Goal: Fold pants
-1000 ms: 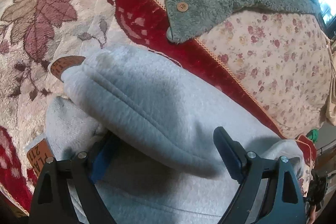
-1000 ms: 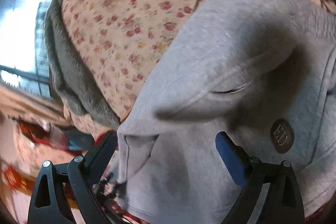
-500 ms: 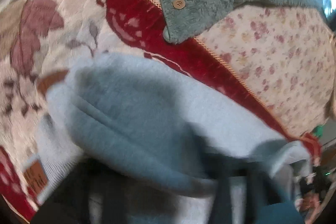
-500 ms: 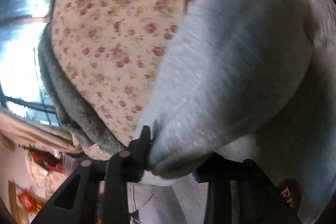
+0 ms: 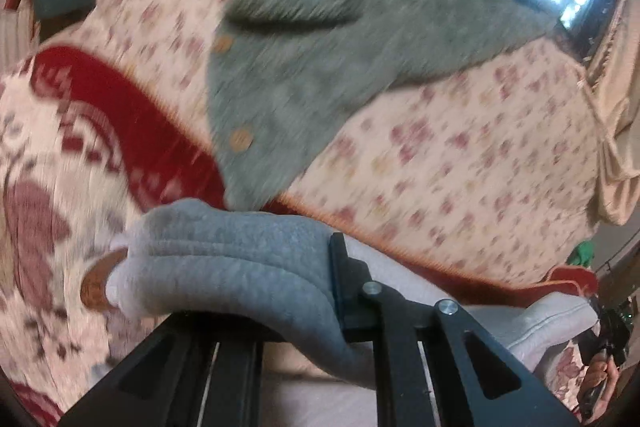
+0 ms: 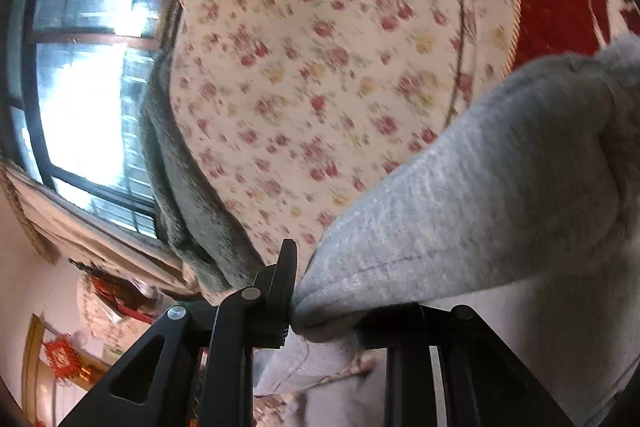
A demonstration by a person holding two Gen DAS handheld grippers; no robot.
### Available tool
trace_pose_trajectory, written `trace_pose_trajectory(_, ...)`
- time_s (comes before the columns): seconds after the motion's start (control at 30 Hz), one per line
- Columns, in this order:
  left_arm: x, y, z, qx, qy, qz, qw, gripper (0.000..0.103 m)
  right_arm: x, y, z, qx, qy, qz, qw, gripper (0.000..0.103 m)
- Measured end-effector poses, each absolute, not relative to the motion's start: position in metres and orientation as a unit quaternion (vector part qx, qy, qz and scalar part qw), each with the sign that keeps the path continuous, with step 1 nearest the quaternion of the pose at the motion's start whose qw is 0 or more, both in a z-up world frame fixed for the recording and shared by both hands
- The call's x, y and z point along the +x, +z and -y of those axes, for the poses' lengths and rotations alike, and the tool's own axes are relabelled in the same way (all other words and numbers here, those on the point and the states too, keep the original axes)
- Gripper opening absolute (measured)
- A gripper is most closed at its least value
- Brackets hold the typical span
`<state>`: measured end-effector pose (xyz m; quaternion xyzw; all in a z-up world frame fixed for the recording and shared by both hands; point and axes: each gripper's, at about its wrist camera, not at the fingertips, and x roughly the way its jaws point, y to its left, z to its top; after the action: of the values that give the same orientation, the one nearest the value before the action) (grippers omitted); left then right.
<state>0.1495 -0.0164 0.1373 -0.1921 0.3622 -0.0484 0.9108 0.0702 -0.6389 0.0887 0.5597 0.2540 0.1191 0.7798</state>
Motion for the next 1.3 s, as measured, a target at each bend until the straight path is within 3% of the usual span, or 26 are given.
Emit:
trace_pose_trajectory(0.47, 0.139, 0.211, 0.06, -0.123, -0.089, -0.323, 0.934, 0.011, 0.05, 0.144, 0.673, 0.533, 0.111, -0.205, 0.814, 0.025)
trace_pose_trajectory(0.67, 0.126, 0.214, 0.058, -0.115, -0.091, -0.321, 0.936, 0.011, 0.03, 0.132, 0.675, 0.547, 0.122, -0.213, 0.8, 0.026)
trace_pose_trajectory(0.87, 0.072, 0.184, 0.037, -0.097, -0.095, -0.344, 0.929, 0.011, -0.011, 0.104, 0.659, 0.552, 0.145, -0.236, 0.787, 0.025)
trace_pose_trajectory(1.03, 0.011, 0.106, 0.008, -0.115, -0.083, -0.404, 0.904, 0.012, -0.066, 0.071, 0.634, 0.541, 0.159, -0.26, 0.784, 0.025)
trace_pose_trajectory(1.17, -0.016, 0.03, -0.005, -0.14, -0.059, -0.464, 0.873, 0.012, -0.099, 0.012, 0.621, 0.559, 0.132, -0.323, 0.752, 0.025)
trace_pose_trajectory(1.3, -0.033, 0.021, -0.007, -0.156, -0.054, -0.452, 0.877, 0.012, -0.119, -0.009, 0.621, 0.577, 0.116, -0.335, 0.736, 0.025)
